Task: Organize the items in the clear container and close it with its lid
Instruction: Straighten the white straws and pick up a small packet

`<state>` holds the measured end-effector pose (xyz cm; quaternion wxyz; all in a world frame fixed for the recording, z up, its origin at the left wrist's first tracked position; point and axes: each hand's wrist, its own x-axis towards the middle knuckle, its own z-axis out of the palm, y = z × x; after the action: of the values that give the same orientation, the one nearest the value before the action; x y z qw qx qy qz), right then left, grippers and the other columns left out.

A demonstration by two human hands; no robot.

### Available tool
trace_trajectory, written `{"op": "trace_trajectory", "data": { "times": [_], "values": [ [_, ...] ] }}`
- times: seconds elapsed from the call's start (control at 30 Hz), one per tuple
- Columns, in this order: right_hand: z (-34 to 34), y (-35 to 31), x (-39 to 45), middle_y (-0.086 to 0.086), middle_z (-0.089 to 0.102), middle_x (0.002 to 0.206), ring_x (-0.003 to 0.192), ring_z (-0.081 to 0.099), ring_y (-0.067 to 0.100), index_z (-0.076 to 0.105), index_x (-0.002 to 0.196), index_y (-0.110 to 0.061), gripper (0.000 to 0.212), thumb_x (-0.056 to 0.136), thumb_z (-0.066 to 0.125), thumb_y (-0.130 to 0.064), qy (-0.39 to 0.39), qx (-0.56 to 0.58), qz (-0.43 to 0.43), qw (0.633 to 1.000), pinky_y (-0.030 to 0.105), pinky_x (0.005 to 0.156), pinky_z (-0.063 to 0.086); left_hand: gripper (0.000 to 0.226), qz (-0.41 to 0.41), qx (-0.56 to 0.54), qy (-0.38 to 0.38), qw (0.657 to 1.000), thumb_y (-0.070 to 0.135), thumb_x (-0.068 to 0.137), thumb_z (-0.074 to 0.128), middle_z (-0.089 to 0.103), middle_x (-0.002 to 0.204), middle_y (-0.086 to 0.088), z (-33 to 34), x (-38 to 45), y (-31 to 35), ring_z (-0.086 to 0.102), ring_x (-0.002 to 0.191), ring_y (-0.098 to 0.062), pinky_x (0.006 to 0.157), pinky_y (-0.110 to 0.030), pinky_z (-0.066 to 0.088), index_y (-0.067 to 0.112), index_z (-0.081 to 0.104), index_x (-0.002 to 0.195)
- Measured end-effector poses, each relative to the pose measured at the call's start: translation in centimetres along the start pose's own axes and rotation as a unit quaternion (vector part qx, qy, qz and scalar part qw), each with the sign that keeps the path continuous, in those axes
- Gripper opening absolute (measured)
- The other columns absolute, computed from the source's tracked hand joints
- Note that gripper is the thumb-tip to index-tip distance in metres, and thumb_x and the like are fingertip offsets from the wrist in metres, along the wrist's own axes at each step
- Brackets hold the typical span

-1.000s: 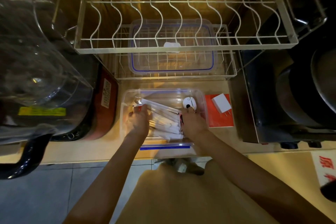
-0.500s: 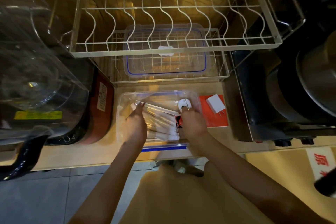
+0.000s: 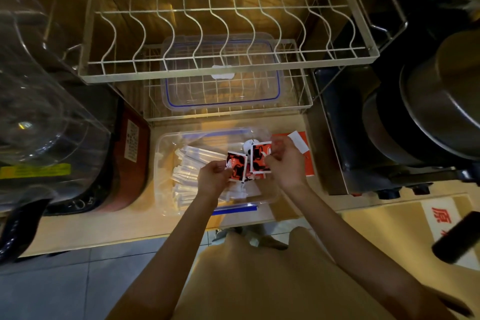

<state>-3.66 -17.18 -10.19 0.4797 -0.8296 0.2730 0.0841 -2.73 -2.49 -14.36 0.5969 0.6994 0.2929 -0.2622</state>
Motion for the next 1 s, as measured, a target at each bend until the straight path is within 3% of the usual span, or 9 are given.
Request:
{"op": "trace_trajectory", "data": {
  "times": [0.1, 0.2, 0.3, 0.4, 0.53, 0.67, 0.83, 0.9, 1.0],
  "values": [
    [0.8, 0.2, -0.2, -0.004, 0.058, 0.080, 0.075, 0.056, 0.007, 0.055, 0.114, -0.008, 0.036, 0.082, 0.057, 0.008, -0.034, 0.044, 0.009, 0.998, 0.003, 0.056, 0.045, 0.009, -0.020, -0.074, -0.060, 0.995, 0.003, 0.084, 0.059, 0.065, 0.083, -0.011, -0.1, -0.6, 0.0, 0.063, 0.076, -0.025, 0.070, -0.032, 0.053, 0.009, 0.061, 0.091],
    [1.8, 0.7, -0.5, 0.010, 0.064, 0.097, 0.083, 0.059, 0.011, 0.053, 0.117, -0.006, 0.035, 0.085, 0.057, 0.005, -0.058, 0.045, 0.018, 0.997, 0.004, 0.051, 0.046, 0.014, -0.030, -0.122, -0.103, 0.987, 0.003, 0.086, 0.053, 0.067, 0.082, -0.009, -0.1, -0.8, 0.1, 0.064, 0.077, -0.021, 0.072, -0.031, 0.052, 0.012, 0.064, 0.087],
    [2.1, 0.8, -0.4, 0.019, 0.065, 0.104, 0.094, 0.062, 0.023, 0.052, 0.115, -0.005, 0.032, 0.085, 0.057, 0.005, -0.048, 0.016, 0.010, 0.999, 0.004, 0.058, 0.045, 0.020, -0.042, -0.143, -0.111, 0.982, 0.008, 0.088, 0.050, 0.069, 0.087, -0.012, -0.1, -0.6, -0.1, 0.065, 0.082, -0.024, 0.075, -0.031, 0.053, 0.003, 0.064, 0.101],
    [2.2, 0.7, -0.5, 0.014, 0.065, 0.107, 0.101, 0.064, 0.025, 0.053, 0.115, -0.006, 0.029, 0.087, 0.057, 0.001, -0.056, -0.042, -0.014, 0.997, 0.021, 0.072, 0.047, 0.027, -0.021, -0.098, -0.111, 0.989, 0.010, 0.087, 0.056, 0.067, 0.101, -0.019, -0.2, -0.8, -0.2, 0.065, 0.093, -0.030, 0.082, -0.035, 0.053, -0.002, 0.061, 0.111],
    [1.9, 0.6, -0.2, 0.013, 0.068, 0.105, 0.098, 0.065, 0.025, 0.053, 0.119, -0.009, 0.030, 0.091, 0.050, -0.001, -0.075, -0.104, -0.043, 0.991, 0.022, 0.072, 0.046, 0.020, -0.001, -0.002, -0.054, 0.999, 0.001, 0.080, 0.064, 0.067, 0.102, -0.020, 0.2, -0.6, 0.1, 0.064, 0.091, -0.032, 0.076, -0.036, 0.055, 0.004, 0.065, 0.100],
    [1.8, 0.6, 0.1, 0.015, 0.061, 0.126, 0.115, 0.058, 0.028, 0.049, 0.132, -0.007, 0.042, 0.092, 0.043, 0.004, -0.140, -0.182, -0.023, 0.973, 0.027, 0.086, 0.045, 0.026, 0.064, 0.144, 0.021, 0.987, 0.004, 0.080, 0.064, 0.071, 0.103, -0.020, -0.3, 0.3, -0.2, 0.068, 0.088, -0.032, 0.083, -0.041, 0.056, 0.002, 0.066, 0.105],
    [3.3, 1.4, 0.4, 0.018, 0.065, 0.112, 0.106, 0.062, 0.031, 0.058, 0.114, 0.002, 0.028, 0.087, 0.054, 0.003, -0.193, -0.261, 0.002, 0.946, 0.029, 0.079, 0.049, 0.027, 0.077, 0.182, 0.059, 0.978, 0.008, 0.080, 0.065, 0.072, 0.104, -0.018, -1.3, 1.0, -0.2, 0.067, 0.093, -0.029, 0.089, -0.038, 0.053, 0.004, 0.067, 0.106],
    [4.1, 1.2, 0.5, 0.020, 0.063, 0.116, 0.108, 0.061, 0.032, 0.055, 0.119, 0.002, 0.030, 0.089, 0.050, 0.002, -0.191, -0.308, -0.033, 0.932, 0.028, 0.083, 0.048, 0.029, 0.076, 0.187, 0.059, 0.978, 0.008, 0.079, 0.066, 0.071, 0.106, -0.019, -1.4, 1.2, -0.3, 0.067, 0.096, -0.030, 0.091, -0.040, 0.052, 0.003, 0.066, 0.108],
    [4.7, 0.9, 0.6, 0.021, 0.063, 0.113, 0.106, 0.060, 0.036, 0.057, 0.114, 0.000, 0.027, 0.090, 0.045, 0.001, -0.183, -0.350, -0.086, 0.914, 0.039, 0.087, 0.049, 0.033, 0.073, 0.200, 0.058, 0.975, 0.010, 0.078, 0.068, 0.070, 0.109, -0.018, -1.5, 1.3, -0.7, 0.066, 0.099, -0.029, 0.092, -0.042, 0.052, 0.003, 0.065, 0.110]
  ]
}}
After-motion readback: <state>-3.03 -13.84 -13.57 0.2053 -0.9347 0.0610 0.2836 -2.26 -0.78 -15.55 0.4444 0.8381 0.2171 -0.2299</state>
